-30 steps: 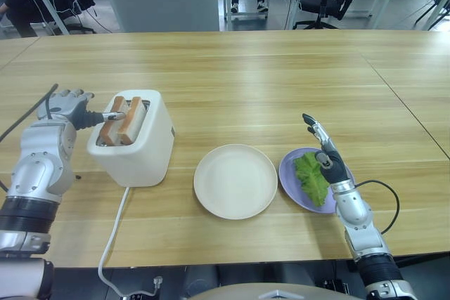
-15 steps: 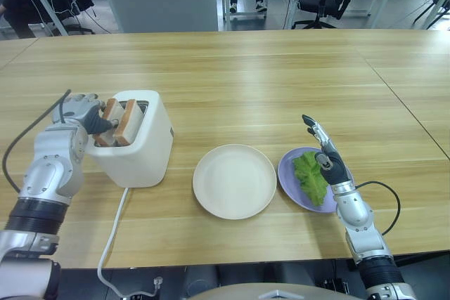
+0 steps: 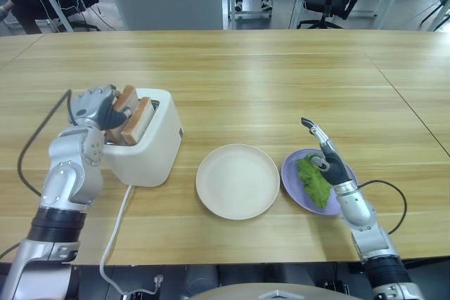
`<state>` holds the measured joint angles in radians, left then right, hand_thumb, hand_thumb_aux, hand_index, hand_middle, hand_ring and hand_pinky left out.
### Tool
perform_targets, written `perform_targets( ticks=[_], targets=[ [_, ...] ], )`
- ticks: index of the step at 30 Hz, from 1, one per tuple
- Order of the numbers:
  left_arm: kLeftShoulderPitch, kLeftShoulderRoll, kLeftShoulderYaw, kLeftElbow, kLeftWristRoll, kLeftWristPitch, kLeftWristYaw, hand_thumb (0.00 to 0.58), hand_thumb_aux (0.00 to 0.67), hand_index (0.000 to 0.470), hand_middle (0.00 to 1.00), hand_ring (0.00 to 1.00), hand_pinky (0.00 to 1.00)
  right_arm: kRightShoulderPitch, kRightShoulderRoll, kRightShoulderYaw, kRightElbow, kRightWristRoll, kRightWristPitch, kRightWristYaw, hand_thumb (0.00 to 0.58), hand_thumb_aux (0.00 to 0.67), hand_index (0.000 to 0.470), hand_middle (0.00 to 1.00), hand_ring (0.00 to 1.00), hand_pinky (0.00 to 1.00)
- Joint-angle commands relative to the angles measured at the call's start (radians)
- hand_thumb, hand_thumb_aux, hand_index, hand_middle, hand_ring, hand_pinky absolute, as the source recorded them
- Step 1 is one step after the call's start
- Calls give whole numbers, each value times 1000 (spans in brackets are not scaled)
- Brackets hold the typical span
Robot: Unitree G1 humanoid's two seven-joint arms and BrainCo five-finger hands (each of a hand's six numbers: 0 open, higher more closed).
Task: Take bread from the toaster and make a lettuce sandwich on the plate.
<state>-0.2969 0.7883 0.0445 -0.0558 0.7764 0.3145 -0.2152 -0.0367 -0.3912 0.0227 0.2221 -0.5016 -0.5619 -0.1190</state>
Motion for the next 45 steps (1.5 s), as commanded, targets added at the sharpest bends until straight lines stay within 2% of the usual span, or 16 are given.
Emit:
perform_targets(
  ticks=[1,7,15,16,18,19,21,22,23,25,28,30,38,45],
  targets=[
    [5,-14,65,-75,-20,10,54,580,670,460,1000,1000,1000,29,-112,-17,-74,-236,131,-78,0,0,0,0,0,0],
    [-3,-18,118,-137,-32,6,97,580,670,460,1000,1000,1000,95,-241,17,-114,-364,185,-82,0,0,0,0,0,0],
    [-29,-35,188,-270,-58,-21,155,580,670,460,1000,1000,1000,108,-323,117,-11,-441,181,-99,0,0,0,0,0,0],
    [-34,-45,197,-295,-74,-29,158,580,670,460,1000,1000,1000,104,-328,136,8,-454,180,-100,66,39,27,0,0,0],
    [-45,-85,213,-348,-136,-35,147,580,670,460,1000,1000,1000,89,-338,168,52,-467,177,-103,96,58,40,0,0,0],
    [-51,-114,215,-383,-182,-36,130,580,670,460,1000,1000,1000,79,-341,185,79,-473,175,-107,248,163,112,0,0,0],
    [-56,-165,211,-452,-263,-34,89,580,670,460,1000,1000,1000,57,-346,215,133,-486,176,-114,355,252,173,0,0,0],
    [-53,-183,204,-482,-294,-29,69,580,670,460,1000,1000,1000,46,-348,229,157,-493,178,-119,445,347,238,0,0,0],
    [-50,-198,199,-508,-315,-22,52,580,670,460,1000,1000,1000,33,-349,242,181,-497,180,-125,482,394,271,0,0,0],
    [-36,-221,180,-550,-346,-8,14,580,670,460,1000,1000,1000,8,-354,268,223,-502,182,-138,509,436,299,0,0,0],
    [-14,-260,148,-586,-393,10,-23,580,670,460,1000,1000,1000,-15,-358,292,258,-497,185,-156,567,570,391,0,0,0],
    [5,-285,121,-595,-415,15,-41,580,670,460,1000,1000,1000,-27,-359,302,272,-493,187,-169,580,670,460,0,0,0],
    [123,-345,-55,-548,-445,5,-110,580,670,460,1000,1000,1000,-35,-376,264,188,-432,174,-237,580,670,460,0,0,0],
    [226,-313,-303,-333,-388,-65,-203,580,670,460,1000,1000,1000,-6,-400,171,-5,-379,170,-294,580,670,460,0,0,0]
  ],
)
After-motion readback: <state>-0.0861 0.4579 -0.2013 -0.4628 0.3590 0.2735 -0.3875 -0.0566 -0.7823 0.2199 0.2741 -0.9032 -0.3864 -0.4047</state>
